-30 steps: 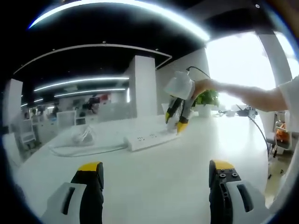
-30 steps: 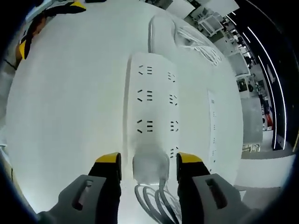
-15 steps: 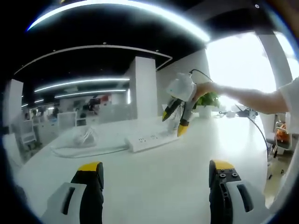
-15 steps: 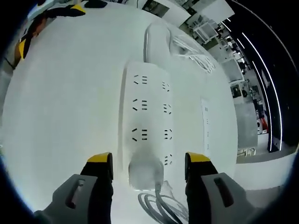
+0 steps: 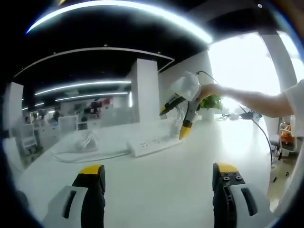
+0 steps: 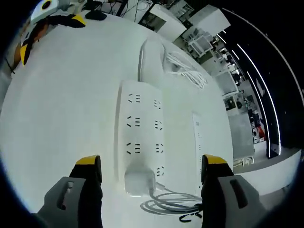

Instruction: Straighten the power strip on the desk, plug the charger into it

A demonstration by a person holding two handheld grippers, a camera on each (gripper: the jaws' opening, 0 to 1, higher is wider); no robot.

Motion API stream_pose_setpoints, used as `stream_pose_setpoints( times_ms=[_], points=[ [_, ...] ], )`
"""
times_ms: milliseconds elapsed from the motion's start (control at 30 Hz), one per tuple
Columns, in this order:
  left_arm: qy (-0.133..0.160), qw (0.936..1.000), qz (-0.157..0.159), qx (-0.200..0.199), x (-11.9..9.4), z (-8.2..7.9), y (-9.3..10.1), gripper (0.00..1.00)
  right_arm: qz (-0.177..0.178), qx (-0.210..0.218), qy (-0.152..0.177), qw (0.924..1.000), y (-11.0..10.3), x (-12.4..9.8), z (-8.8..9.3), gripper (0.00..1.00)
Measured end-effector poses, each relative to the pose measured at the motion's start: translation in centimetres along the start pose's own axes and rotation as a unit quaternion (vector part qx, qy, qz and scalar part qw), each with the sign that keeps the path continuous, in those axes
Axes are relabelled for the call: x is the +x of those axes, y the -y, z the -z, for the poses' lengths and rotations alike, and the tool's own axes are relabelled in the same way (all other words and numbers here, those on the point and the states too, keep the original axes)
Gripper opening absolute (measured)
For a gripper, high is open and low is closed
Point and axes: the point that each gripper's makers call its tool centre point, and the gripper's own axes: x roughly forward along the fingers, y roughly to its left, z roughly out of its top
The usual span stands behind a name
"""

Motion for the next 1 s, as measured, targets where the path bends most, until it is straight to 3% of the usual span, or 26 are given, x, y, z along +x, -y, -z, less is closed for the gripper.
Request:
stream_pose_setpoints(
  times_ms=[133,500,867,1000],
  points=[
    [0.0,1.0,0.0,0.001,0.0,0.0,0.0,0.97,0.012,0.009,0.033,0.9993,0.4,-0.6,-1.0,0.9],
    [0.003,1.0,0.0,0.003,-0.2,-0.3,0.1,0.97,0.028,0.04,0.08,0.9956,1.1,-2.3,-1.8,0.91],
    [0.003,1.0,0.003,0.005,-0.2,-0.4,0.5,0.97,0.059,0.084,0.142,0.9845,1.7,-4.1,-2.2,0.9],
    [0.003,1.0,0.005,0.006,-0.2,-0.4,0.6,0.97,0.063,0.108,0.173,0.9771,1.7,-5.0,-2.5,0.91]
  ],
)
